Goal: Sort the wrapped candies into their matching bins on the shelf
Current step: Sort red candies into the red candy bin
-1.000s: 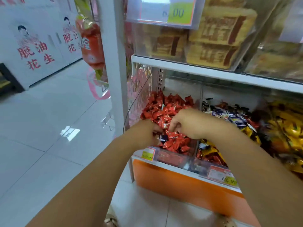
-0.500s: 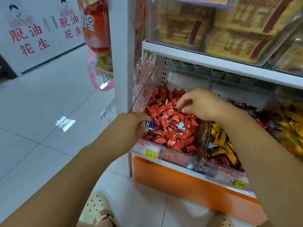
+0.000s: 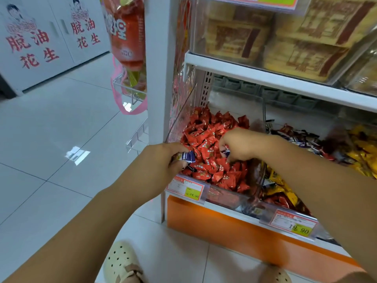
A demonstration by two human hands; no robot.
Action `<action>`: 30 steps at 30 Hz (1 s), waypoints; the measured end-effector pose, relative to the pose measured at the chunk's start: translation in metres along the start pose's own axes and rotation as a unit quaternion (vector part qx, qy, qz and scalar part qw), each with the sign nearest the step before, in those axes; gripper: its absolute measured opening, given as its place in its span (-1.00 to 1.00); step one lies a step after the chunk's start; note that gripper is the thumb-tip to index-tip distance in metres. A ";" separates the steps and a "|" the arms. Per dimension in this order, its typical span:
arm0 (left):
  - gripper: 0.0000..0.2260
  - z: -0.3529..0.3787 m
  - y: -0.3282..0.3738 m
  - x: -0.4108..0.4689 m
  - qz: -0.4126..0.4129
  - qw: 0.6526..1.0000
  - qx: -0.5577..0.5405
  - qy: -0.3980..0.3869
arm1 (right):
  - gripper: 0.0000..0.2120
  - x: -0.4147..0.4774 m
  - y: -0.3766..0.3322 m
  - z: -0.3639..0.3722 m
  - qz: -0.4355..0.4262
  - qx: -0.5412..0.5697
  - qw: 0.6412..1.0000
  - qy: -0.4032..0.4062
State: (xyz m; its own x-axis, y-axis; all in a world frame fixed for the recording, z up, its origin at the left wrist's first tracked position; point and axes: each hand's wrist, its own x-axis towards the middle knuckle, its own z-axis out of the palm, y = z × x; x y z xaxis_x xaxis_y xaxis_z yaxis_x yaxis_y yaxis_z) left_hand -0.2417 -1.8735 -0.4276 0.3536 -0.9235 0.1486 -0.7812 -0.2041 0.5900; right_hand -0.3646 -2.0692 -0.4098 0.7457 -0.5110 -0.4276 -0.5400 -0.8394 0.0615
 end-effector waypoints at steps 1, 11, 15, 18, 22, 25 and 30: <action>-0.74 0.001 0.000 0.000 0.000 1.000 -0.002 -0.001 | -0.85 -0.003 0.002 -0.003 0.001 0.049 0.999 0.022; -0.88 0.016 0.014 0.009 -0.017 0.991 -0.131 0.007 | -0.73 -0.054 -0.005 -0.011 -0.010 0.520 0.846 0.117; -0.82 0.026 0.029 0.018 -0.047 0.969 -0.243 -0.012 | -0.65 -0.067 -0.012 -0.003 -0.013 0.568 0.814 0.119; -0.79 0.030 0.038 0.025 -0.059 0.951 -0.301 -0.033 | -0.62 -0.069 -0.016 0.002 -0.013 0.614 0.780 0.123; -0.66 0.031 0.046 0.032 -0.058 0.956 -0.286 -0.023 | -0.65 -0.069 -0.017 0.003 -0.006 0.643 0.753 0.141; -0.71 0.031 0.047 0.038 -0.048 0.962 -0.269 -0.022 | -0.73 -0.068 -0.013 0.004 -0.018 0.665 0.734 0.134; -0.73 0.027 0.047 0.042 -0.085 0.954 -0.288 -0.020 | -0.88 -0.059 -0.006 0.009 0.006 0.644 0.751 0.147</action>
State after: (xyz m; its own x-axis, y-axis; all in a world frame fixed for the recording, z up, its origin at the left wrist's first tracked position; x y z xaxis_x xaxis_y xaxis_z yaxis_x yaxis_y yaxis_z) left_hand -0.2776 -1.9304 -0.4155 0.4205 -0.9072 -0.0112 -0.2986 -0.1501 0.9425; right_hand -0.4086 -2.0328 -0.3931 0.6897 -0.6947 -0.2043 -0.3356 -0.0567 -0.9403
